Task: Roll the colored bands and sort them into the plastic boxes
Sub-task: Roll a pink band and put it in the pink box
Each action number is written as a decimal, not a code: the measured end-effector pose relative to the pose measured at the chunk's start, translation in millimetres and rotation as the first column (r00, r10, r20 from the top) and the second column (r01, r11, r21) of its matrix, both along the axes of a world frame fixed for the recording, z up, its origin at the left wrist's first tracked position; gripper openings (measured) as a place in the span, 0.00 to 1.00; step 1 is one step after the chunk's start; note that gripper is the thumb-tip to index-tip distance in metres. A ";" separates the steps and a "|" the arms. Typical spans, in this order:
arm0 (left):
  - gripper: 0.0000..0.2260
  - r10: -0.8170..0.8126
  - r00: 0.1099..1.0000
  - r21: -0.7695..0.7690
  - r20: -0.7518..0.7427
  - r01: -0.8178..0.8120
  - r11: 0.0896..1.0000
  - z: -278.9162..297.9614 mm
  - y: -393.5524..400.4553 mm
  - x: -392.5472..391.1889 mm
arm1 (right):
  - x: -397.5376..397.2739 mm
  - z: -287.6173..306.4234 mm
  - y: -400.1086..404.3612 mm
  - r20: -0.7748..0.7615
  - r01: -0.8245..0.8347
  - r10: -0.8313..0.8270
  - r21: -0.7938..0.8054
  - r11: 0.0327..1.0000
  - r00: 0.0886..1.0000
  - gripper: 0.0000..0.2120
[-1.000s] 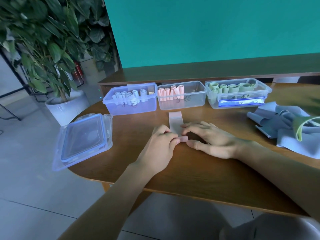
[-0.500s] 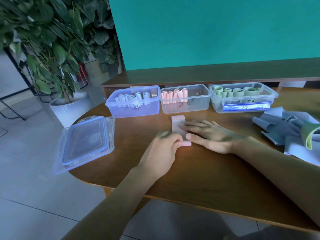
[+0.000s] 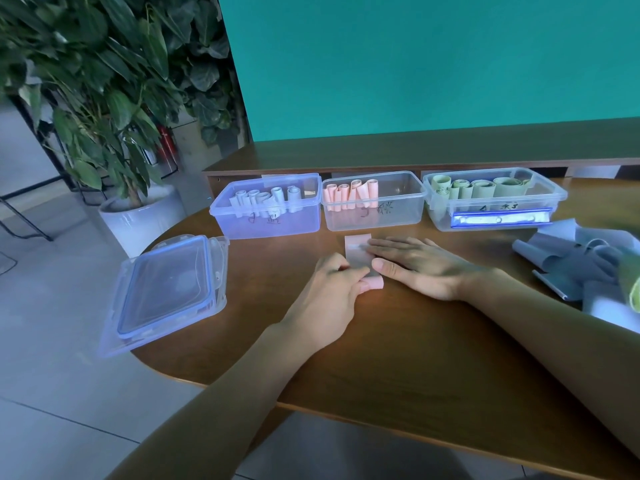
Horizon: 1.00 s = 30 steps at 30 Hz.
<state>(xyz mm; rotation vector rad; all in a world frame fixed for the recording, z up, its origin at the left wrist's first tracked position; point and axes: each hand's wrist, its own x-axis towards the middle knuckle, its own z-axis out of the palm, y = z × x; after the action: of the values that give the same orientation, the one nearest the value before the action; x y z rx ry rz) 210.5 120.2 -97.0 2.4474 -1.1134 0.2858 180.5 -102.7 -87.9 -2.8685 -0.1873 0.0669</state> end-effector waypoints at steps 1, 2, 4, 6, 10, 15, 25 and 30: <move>0.15 -0.006 1.000 -0.010 -0.008 0.006 1.000 0.6 -0.6 1.0 | 0.8 -0.5 -0.7 0.005 -0.003 0.003 0.004 1.000 1.000 0.33; 0.14 -0.003 1.000 -0.032 -0.014 0.003 0.999 1.4 -0.6 1.7 | 1.6 -1.2 -1.3 0.012 -0.004 0.004 0.008 1.000 1.000 0.33; 0.08 0.006 1.000 -0.065 0.017 -0.005 0.998 0.7 -0.5 3.3 | 2.9 -2.0 -2.0 0.022 -0.001 0.001 0.015 1.000 1.000 0.33; 0.07 0.007 0.996 -0.048 0.088 -0.002 0.999 -2.4 -0.8 5.6 | 4.0 -2.2 -3.1 0.026 0.007 -0.008 0.024 1.000 1.000 0.32; 0.12 0.022 0.993 -0.063 0.115 -0.015 0.998 -8.1 -0.5 12.3 | 4.2 -0.8 -3.1 0.033 0.008 -0.009 0.040 0.999 0.999 0.30; 0.15 0.005 0.998 -0.022 0.065 -0.004 1.000 -8.1 -3.2 21.5 | 6.1 0.2 -3.8 0.038 0.021 -0.024 0.066 0.998 0.999 0.31; 0.06 -0.025 1.000 -0.103 -0.004 0.024 0.994 -2.0 -15.9 40.7 | 20.8 -1.4 -8.4 0.077 0.000 -0.006 0.084 0.996 0.997 0.32; 0.12 0.014 0.994 -0.096 0.105 -0.004 0.995 -7.5 -16.3 46.6 | 27.6 -2.9 -10.8 0.081 -0.010 0.004 0.076 0.997 0.997 0.33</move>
<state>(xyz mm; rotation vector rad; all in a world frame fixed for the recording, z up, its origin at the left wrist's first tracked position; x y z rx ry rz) 257.2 104.0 -104.5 2.3775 -1.1058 0.4657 208.1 -113.5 -90.8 -2.7967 -0.2106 -0.0543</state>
